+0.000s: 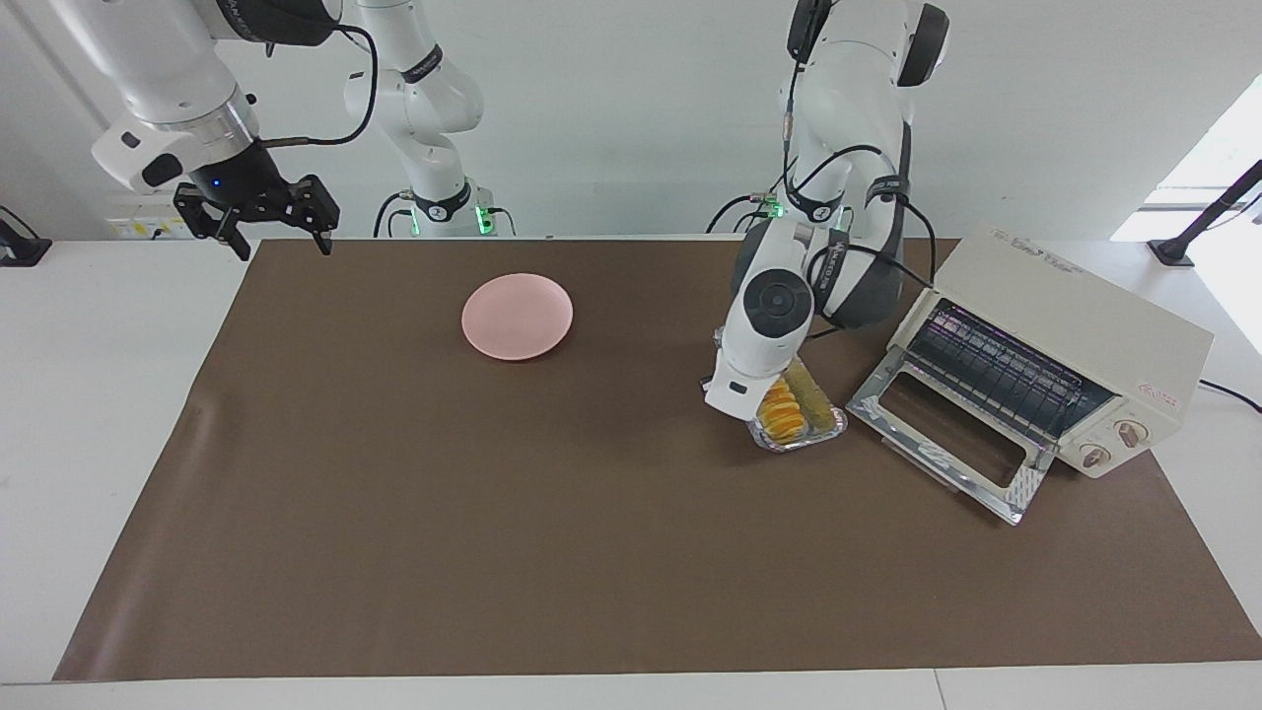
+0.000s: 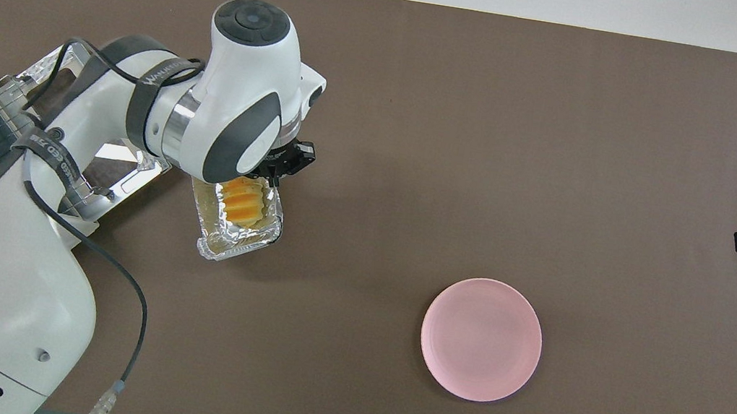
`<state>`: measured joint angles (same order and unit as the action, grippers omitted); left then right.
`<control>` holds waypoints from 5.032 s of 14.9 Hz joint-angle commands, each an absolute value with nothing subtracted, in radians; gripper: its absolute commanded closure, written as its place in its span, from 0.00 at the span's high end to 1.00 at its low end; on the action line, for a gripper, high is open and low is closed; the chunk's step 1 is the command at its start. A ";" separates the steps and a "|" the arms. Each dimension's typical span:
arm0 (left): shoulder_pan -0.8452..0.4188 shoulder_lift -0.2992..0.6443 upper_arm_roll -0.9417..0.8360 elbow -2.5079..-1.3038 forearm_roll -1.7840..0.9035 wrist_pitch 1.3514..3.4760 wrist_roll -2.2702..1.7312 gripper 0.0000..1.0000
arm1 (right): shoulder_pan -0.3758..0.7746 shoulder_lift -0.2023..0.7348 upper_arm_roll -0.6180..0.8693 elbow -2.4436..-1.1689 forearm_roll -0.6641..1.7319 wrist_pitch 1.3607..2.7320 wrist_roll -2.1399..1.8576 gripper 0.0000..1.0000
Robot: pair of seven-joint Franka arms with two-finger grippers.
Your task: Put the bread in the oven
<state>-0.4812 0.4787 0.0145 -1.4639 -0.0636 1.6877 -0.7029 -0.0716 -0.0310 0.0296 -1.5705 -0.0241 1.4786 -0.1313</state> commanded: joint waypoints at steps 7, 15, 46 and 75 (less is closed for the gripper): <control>-0.396 0.540 0.307 -1.287 -0.124 1.640 -0.716 0.00 | -0.084 -0.044 0.037 -1.583 -0.037 1.476 -0.140 1.00; -0.232 0.538 0.322 -1.313 -0.114 1.554 -0.712 0.00 | -0.084 -0.044 0.037 -1.583 -0.037 1.476 -0.140 1.00; -0.291 0.457 0.321 -1.425 0.057 1.632 -0.460 1.00 | -0.083 -0.044 0.038 -1.583 -0.031 1.476 -0.140 1.00; -0.126 0.069 0.081 -1.502 -0.021 1.344 0.009 1.00 | -0.083 -0.044 0.038 -1.583 -0.031 1.474 -0.140 1.00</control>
